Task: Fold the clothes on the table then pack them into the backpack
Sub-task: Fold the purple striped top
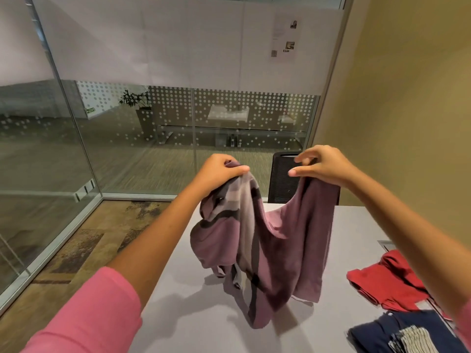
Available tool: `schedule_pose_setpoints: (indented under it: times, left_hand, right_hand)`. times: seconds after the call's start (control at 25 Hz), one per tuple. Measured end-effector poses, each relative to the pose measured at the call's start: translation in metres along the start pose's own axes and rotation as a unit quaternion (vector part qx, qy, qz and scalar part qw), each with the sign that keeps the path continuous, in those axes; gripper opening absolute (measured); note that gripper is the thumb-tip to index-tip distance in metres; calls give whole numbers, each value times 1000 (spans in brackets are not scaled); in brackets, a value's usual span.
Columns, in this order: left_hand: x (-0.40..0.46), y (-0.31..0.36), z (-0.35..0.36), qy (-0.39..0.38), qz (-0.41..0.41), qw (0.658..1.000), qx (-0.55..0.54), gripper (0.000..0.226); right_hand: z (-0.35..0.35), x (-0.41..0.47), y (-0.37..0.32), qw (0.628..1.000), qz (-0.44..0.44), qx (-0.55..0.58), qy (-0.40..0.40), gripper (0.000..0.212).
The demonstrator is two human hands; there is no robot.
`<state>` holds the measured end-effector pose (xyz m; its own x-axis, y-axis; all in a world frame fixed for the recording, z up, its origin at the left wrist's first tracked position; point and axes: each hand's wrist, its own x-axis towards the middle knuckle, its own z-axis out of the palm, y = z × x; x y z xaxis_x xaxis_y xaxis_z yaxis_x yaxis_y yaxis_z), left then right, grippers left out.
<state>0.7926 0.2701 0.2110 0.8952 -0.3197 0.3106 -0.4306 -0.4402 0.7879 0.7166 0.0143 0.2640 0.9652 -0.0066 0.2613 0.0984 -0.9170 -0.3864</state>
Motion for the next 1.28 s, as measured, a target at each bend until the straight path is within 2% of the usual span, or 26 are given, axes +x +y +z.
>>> schedule_pose_setpoints:
  times: [0.12, 0.16, 0.24, 0.32, 0.36, 0.44, 0.52, 0.56, 0.64, 0.72, 0.8, 0.92, 1.0, 1.08, 1.16, 1.2, 1.28]
  left_hand:
    - [11, 41, 11, -78, 58, 993, 73, 17]
    - [13, 49, 14, -91, 71, 989, 90, 13]
    - [14, 57, 16, -96, 81, 987, 101, 19]
    - [8, 54, 12, -93, 66, 993, -6, 12]
    - [2, 50, 9, -83, 41, 991, -102, 10]
    - [-11, 33, 8, -37, -31, 968, -246, 22]
    - [-26, 6, 14, -13, -119, 961, -248, 37]
    - [-35, -9, 20, -29, -174, 955, -237, 46]
    - [-53, -35, 33, -114, -269, 927, -234, 64]
    - [-67, -47, 43, -205, -300, 898, -250, 69]
    - [-75, -46, 46, -238, -284, 896, -245, 51]
    - [-74, -49, 38, -197, -233, 918, -254, 15]
    - [-70, -55, 29, -174, -205, 916, -298, 4]
    - [-66, -61, 25, -147, -187, 932, -275, 5]
    - [-60, -67, 28, -106, -162, 968, -162, 12]
    - [-57, -68, 30, -85, -137, 983, -87, 12]
    - [-49, -70, 28, -34, -93, 994, 52, 6]
  right_hand:
    - [28, -1, -39, 996, -54, 51, -38, 78]
    - [36, 0, -49, 994, -67, 75, -37, 76]
    - [46, 4, -59, 992, -74, 102, -9, 58]
    - [48, 8, -58, 990, -61, 125, 20, 38]
    - [48, 10, -55, 988, -52, 142, 28, 31]
    - [46, 11, -49, 979, -26, 201, 30, 30]
    - [42, 10, -46, 952, 9, 303, 28, 24]
    - [39, 9, -46, 936, 24, 348, 33, 19]
    - [35, 9, -43, 913, 43, 402, 52, 14]
    - [34, 9, -39, 903, 54, 422, 66, 13]
    - [34, 10, -33, 901, 69, 422, 76, 13]
    - [32, 9, -19, 895, 102, 417, 120, 9]
    - [31, 9, -6, 889, 124, 413, 152, 12]
    - [33, 8, 3, 887, 140, 410, 156, 14]
    - [39, 7, 7, 900, 129, 392, 140, 12]
    - [42, 5, 8, 919, 108, 357, 131, 9]
    - [42, 1, 15, 973, 42, 210, 87, 6]
